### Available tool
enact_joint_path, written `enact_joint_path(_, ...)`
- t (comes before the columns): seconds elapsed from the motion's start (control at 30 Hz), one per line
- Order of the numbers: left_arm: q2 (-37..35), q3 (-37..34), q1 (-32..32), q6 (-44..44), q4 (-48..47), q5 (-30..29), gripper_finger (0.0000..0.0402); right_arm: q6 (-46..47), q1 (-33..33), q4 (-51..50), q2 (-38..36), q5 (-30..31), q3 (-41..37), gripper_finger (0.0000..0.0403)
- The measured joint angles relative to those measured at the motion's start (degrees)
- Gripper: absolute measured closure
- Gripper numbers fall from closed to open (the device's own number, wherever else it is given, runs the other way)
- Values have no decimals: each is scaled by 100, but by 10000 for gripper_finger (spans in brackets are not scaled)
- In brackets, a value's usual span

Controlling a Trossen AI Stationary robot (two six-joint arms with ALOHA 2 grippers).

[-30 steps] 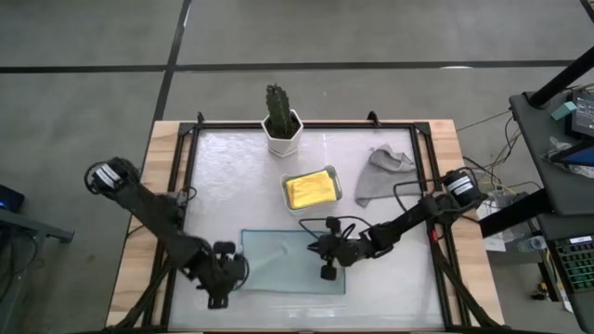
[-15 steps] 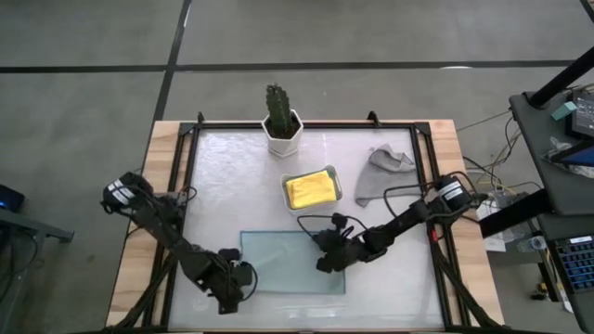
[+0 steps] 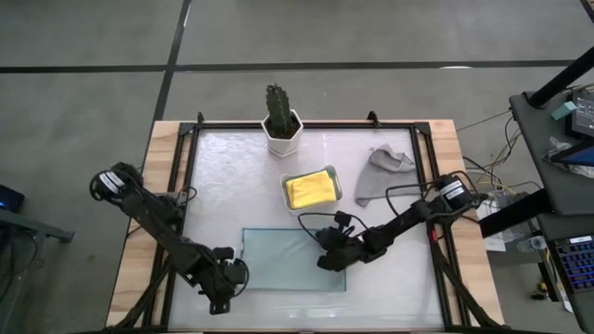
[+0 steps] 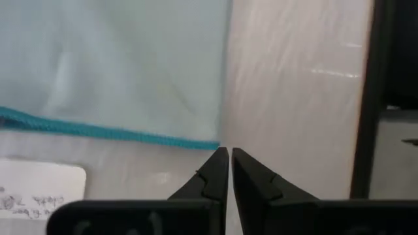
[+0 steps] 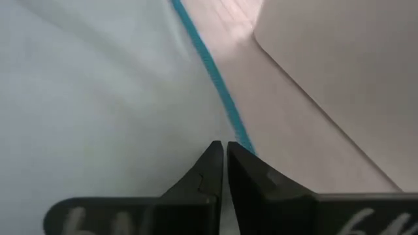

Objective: Fold microfiber towels
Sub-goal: Fold the light blue towel

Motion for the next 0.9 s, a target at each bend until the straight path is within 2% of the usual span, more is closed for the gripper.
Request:
enact_joint_path(0.1, -131, 20, 32, 65, 17, -176, 396, -51, 43, 13, -64, -31, 45, 385)
enact_joint_path(0.27, -243, 43, 69, 523, 52, -1340, 396, -175, 142, 26, -247, -45, 119, 385)
enact_joint_path(0.37, -236, 18, 115, 927, 54, -1692, 396, -261, 208, 40, -320, -284, 210, 385)
enact_joint_path(0.47, -193, -72, 203, 1107, 65, -1861, 396, -536, 247, 28, -360, -1007, 327, 385)
enact_joint_path(0.67, -181, -495, 388, 1065, 91, -2116, 396, -787, 317, 48, -360, -3128, 500, 385)
enact_joint_path(0.73, -181, -626, 445, 1063, 133, -2173, 396, -766, 355, 7, -360, -3353, 500, 385)
enact_joint_path(0.9, -161, -973, 660, 1056, 327, -2557, 396, -633, 392, -253, -356, -3346, 497, 385)
